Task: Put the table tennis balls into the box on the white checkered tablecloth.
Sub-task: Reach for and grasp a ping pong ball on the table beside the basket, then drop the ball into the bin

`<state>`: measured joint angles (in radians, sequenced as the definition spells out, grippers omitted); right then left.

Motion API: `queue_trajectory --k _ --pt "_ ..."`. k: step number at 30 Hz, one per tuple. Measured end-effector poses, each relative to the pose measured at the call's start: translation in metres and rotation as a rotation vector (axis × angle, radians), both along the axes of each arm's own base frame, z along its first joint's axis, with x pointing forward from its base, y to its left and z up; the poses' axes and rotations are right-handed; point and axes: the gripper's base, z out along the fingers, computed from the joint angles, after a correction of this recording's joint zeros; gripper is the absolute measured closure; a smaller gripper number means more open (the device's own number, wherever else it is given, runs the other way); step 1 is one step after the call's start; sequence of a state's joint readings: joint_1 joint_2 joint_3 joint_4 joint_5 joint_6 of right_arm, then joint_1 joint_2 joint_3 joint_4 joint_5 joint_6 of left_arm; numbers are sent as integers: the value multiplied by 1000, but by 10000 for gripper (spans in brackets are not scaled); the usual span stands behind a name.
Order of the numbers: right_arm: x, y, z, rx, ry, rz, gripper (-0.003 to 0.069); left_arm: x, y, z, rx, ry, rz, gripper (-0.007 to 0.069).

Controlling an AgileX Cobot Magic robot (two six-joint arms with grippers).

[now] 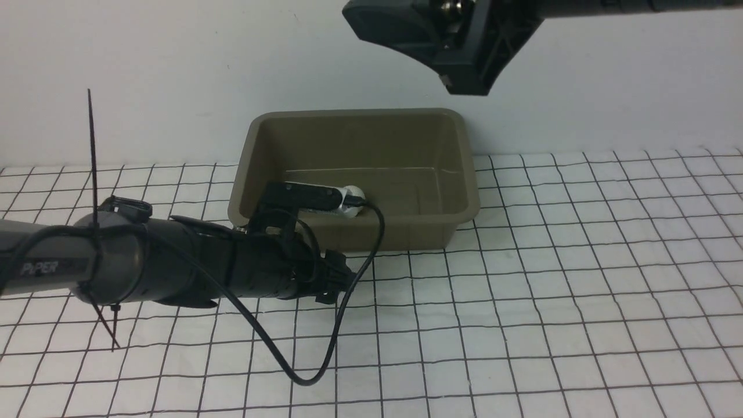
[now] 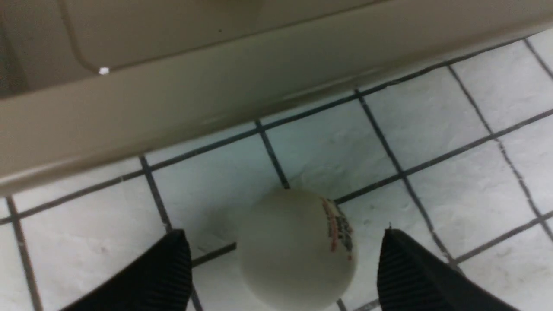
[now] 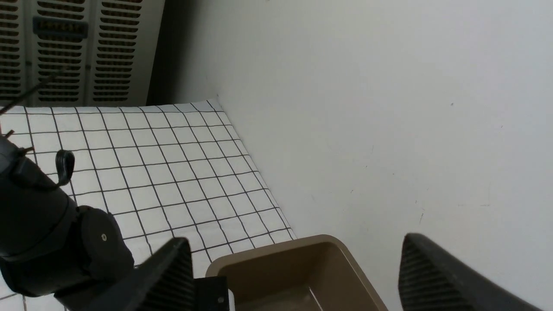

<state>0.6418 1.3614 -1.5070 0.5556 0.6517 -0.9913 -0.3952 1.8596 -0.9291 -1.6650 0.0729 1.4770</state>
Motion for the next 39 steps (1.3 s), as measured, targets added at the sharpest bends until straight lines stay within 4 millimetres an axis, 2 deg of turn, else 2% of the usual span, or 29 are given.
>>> queue_trajectory --k 7,10,11,12,16,20,23,24,26,29,34,36,39 --pt "-2 -2 3 4 -9 0 80 6 -2 -7 13 6 -9 113" --pt "-3 -2 3 4 -9 0 82 6 -3 -10 9 17 -2 200" --pt "-3 -3 4 6 -10 0 83 6 -3 -11 12 16 -8 273" --pt "-5 -4 5 10 -13 0 88 5 -4 -11 10 16 -19 291" --pt "-12 -9 13 20 -46 3 108 -1 -13 -10 -57 34 -101 280" --pt "-18 -14 20 28 -75 4 121 -31 -35 7 -178 62 -316 280" --pt "-22 -16 22 44 -68 1 124 -51 -48 33 -249 34 -483 280" --pt "-22 -16 22 45 -58 1 124 -51 -48 45 -260 -2 -485 280" --pt "-23 -16 21 40 -38 5 124 -41 -42 67 -258 -105 -431 280" --pt "-24 -16 18 27 -3 17 124 -21 -26 89 -218 -226 -331 280" --pt "-25 -16 17 25 18 19 124 9 8 101 -88 -337 -200 280" --pt "-25 -16 17 26 18 18 124 23 25 98 -17 -368 -183 280" --pt "-25 -16 17 22 15 17 124 35 35 91 22 -375 -187 280"
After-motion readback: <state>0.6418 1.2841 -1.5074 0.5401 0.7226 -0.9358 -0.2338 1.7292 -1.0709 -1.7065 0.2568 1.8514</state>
